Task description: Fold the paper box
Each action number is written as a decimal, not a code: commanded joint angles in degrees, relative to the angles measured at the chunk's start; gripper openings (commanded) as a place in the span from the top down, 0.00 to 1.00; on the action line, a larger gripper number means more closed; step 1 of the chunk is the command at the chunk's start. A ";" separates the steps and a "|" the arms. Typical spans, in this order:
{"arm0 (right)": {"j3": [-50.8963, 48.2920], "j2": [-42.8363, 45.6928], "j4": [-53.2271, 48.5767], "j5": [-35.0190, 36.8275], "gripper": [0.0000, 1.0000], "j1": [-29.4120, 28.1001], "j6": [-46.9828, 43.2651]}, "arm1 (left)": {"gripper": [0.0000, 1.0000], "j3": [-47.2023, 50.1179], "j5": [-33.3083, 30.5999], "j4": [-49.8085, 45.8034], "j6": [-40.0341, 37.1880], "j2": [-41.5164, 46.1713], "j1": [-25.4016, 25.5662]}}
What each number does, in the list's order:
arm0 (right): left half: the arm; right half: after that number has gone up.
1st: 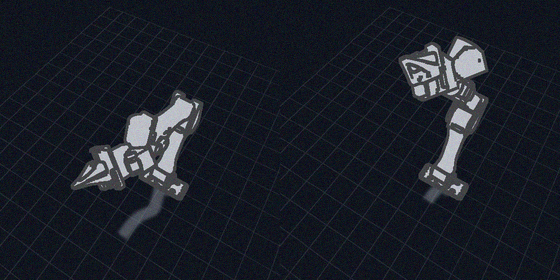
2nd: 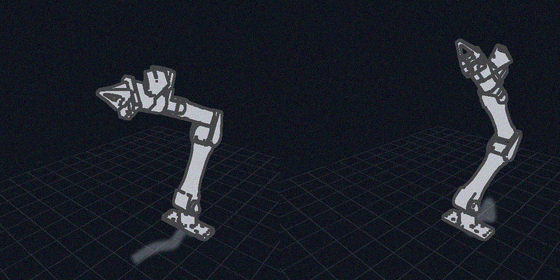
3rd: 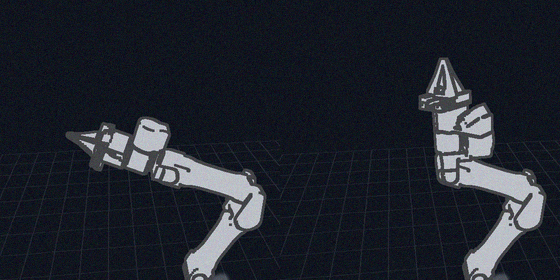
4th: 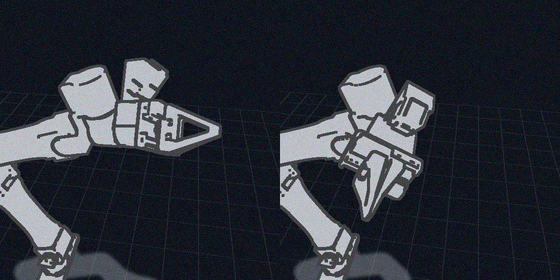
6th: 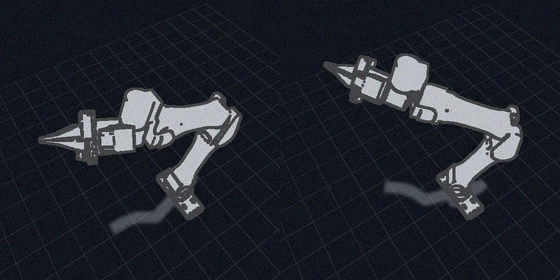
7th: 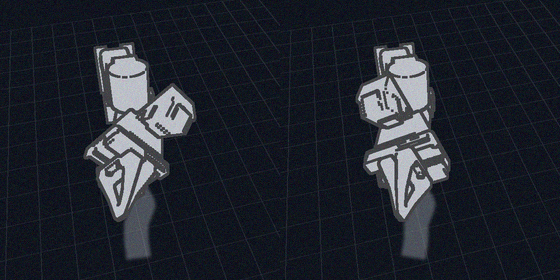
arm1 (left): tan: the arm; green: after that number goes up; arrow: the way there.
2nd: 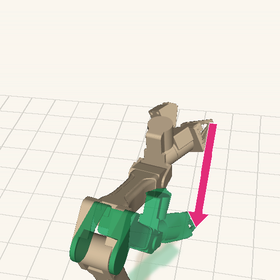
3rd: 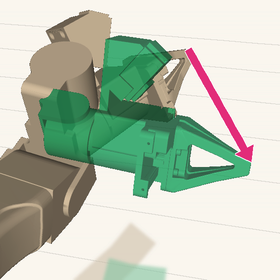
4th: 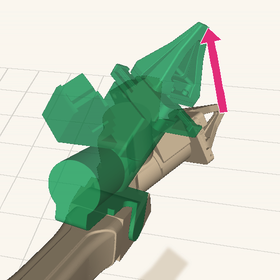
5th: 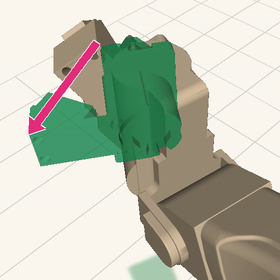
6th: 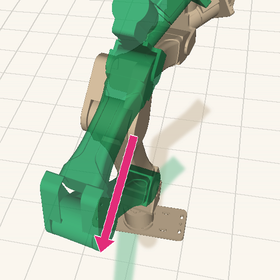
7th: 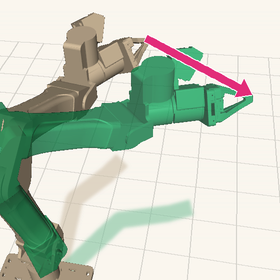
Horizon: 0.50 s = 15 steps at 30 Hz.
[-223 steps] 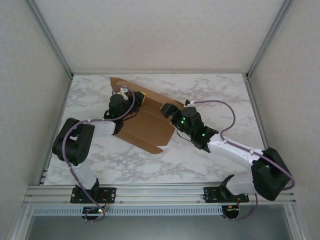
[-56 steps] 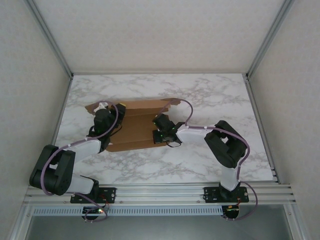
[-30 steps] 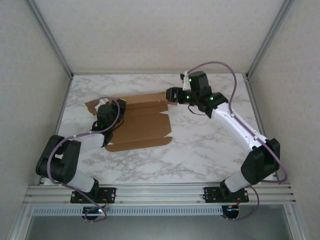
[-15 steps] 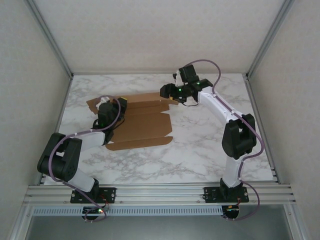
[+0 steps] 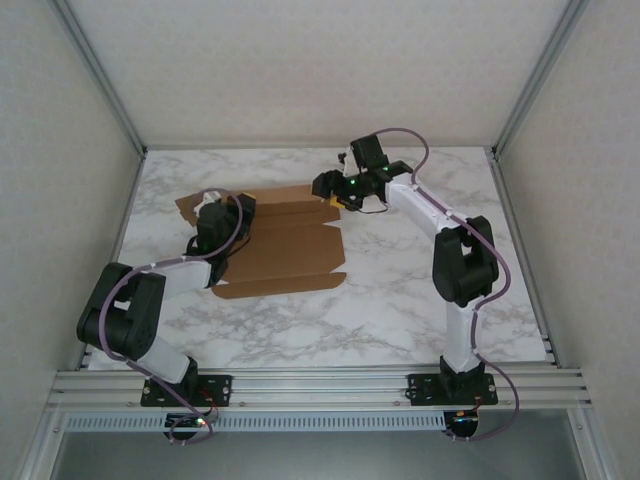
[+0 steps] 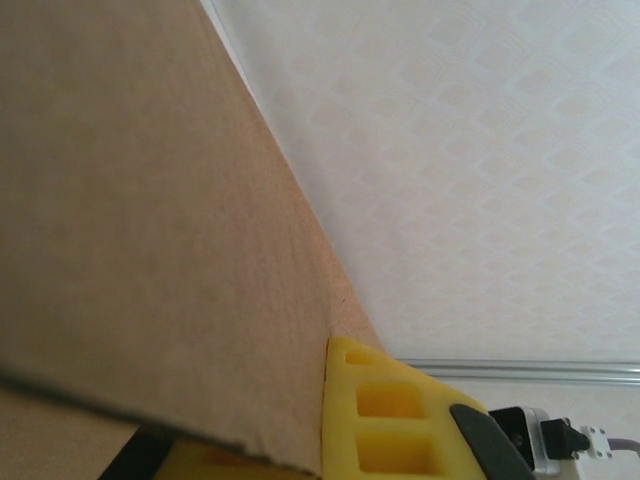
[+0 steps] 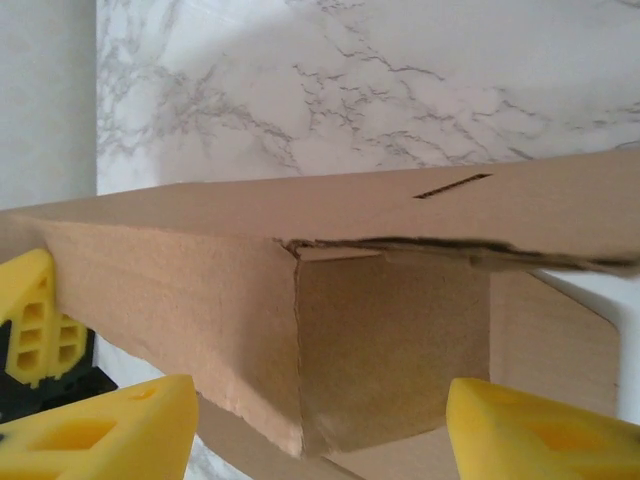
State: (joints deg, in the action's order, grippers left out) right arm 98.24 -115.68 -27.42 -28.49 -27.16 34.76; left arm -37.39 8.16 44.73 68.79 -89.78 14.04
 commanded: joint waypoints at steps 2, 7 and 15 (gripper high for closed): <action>0.69 -1.30 7.79 -4.54 0.36 -0.14 4.28 | 0.97 -1.28 1.98 -4.12 -1.09 -2.24 -0.33; -3.24 -1.48 17.81 -8.70 0.50 0.69 10.36 | 0.97 -1.90 2.69 -4.04 -0.55 -3.20 -0.51; -6.01 -1.44 21.85 -9.31 0.64 1.15 12.62 | 0.98 -1.83 3.35 -4.12 -0.24 -3.40 -1.02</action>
State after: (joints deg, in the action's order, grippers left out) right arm 92.79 -117.03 -9.13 -36.25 -25.96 46.30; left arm -39.03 9.89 44.95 69.06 -91.61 13.39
